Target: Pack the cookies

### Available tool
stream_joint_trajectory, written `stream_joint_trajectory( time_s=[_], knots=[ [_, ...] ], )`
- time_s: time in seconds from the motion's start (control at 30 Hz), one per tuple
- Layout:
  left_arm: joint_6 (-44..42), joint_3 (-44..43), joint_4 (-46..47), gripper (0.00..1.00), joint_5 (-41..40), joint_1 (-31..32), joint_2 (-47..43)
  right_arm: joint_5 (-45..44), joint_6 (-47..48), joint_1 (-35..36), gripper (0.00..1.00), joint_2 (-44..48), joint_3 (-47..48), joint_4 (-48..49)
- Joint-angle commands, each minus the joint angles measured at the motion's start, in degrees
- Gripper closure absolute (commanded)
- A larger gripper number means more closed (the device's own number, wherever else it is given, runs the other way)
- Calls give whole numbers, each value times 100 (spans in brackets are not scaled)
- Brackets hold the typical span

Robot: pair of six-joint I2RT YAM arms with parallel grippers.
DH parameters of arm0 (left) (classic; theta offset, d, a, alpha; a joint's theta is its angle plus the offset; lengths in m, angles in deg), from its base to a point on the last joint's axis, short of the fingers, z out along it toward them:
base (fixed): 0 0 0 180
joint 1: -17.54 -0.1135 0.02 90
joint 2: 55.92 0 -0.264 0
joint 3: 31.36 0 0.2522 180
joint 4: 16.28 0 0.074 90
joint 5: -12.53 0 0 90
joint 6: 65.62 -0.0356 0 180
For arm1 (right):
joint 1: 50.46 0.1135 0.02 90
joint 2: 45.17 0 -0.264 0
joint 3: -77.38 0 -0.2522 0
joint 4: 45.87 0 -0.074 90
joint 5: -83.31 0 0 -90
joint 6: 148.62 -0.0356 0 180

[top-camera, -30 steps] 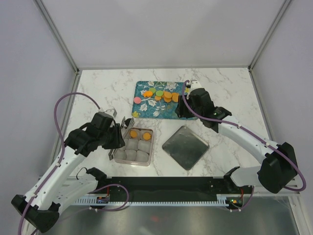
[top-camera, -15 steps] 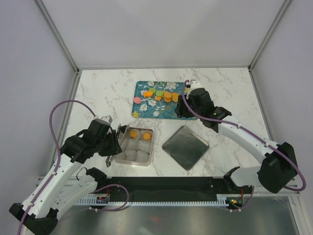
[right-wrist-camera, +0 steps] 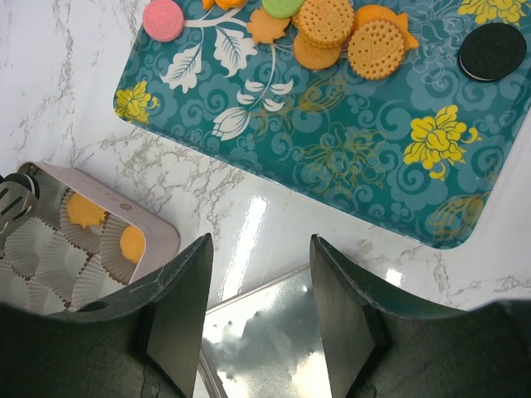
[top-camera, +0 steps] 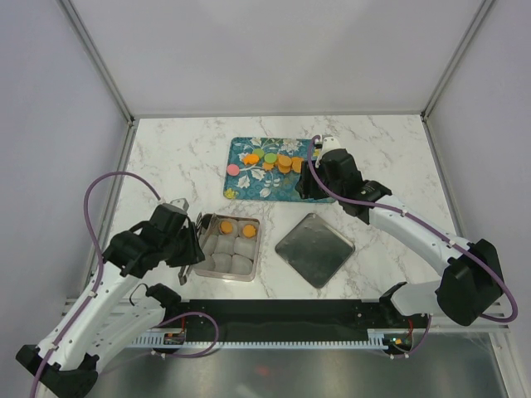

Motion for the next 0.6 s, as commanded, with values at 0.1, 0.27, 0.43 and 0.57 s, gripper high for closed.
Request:
stream_joint_trajectory(
  time_s=[0.1, 0.27, 0.43, 0.57],
  knots=[
    [146, -25, 75, 59, -121, 22, 21, 68, -8, 6, 42, -18, -7, 184],
    [128, -42, 75, 58, -139, 22, 65, 59, 1, 6, 42, 0, -7, 184],
    [128, -112, 101, 57, -174, 22, 100, 68, 1, 6, 41, 9, 1, 176],
    [75, -148, 137, 57, -192, 22, 196, 59, 1, 6, 41, 26, -8, 184]
  ],
)
